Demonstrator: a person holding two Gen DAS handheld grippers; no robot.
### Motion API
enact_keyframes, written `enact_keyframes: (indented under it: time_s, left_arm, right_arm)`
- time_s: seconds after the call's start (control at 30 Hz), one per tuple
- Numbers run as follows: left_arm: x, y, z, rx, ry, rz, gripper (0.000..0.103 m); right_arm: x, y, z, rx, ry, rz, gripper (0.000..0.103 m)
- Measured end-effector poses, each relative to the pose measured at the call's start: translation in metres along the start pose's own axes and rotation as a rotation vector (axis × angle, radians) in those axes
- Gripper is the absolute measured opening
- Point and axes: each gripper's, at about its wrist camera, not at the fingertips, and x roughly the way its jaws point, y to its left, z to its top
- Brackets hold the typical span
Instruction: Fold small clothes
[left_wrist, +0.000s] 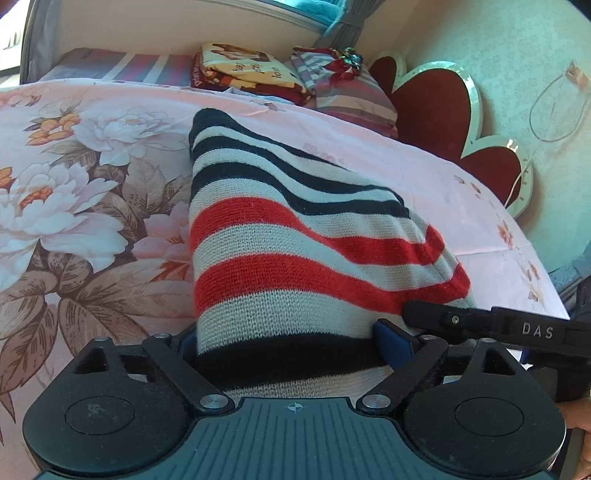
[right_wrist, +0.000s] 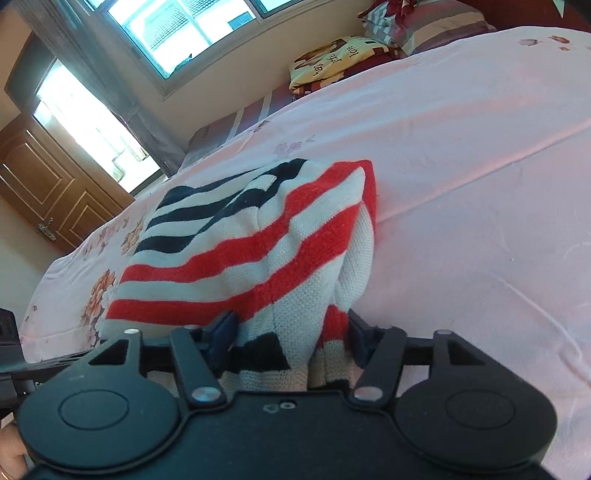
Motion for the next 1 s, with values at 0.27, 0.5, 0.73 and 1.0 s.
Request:
enact_keyframes:
  time_s: [0.27, 0.5, 0.73, 1.0]
  left_arm:
    - [0.006, 0.001, 0.0, 0.029, -0.012, -0.013, 0.087]
    - [-0.003, 0.0, 0.004, 0.017, -0.008, -0.002, 0.074]
    - [0.001, -0.001, 0.006, 0.011, 0.002, 0.016, 0.074]
    - [-0.01, -0.021, 0.008, 0.085, -0.006, 0.084, 0.067]
  right_arm:
    - [0.004, -0.026, 0.006, 0.087, -0.016, 0.108, 0.054]
    - [-0.005, -0.003, 0.003, 0.056, -0.026, 0.033, 0.04]
    - [0.003, -0.004, 0.002, 0.078, -0.027, 0.003, 0.043]
    - [-0.004, 0.018, -0.001, 0.049, -0.069, -0.065, 0.039]
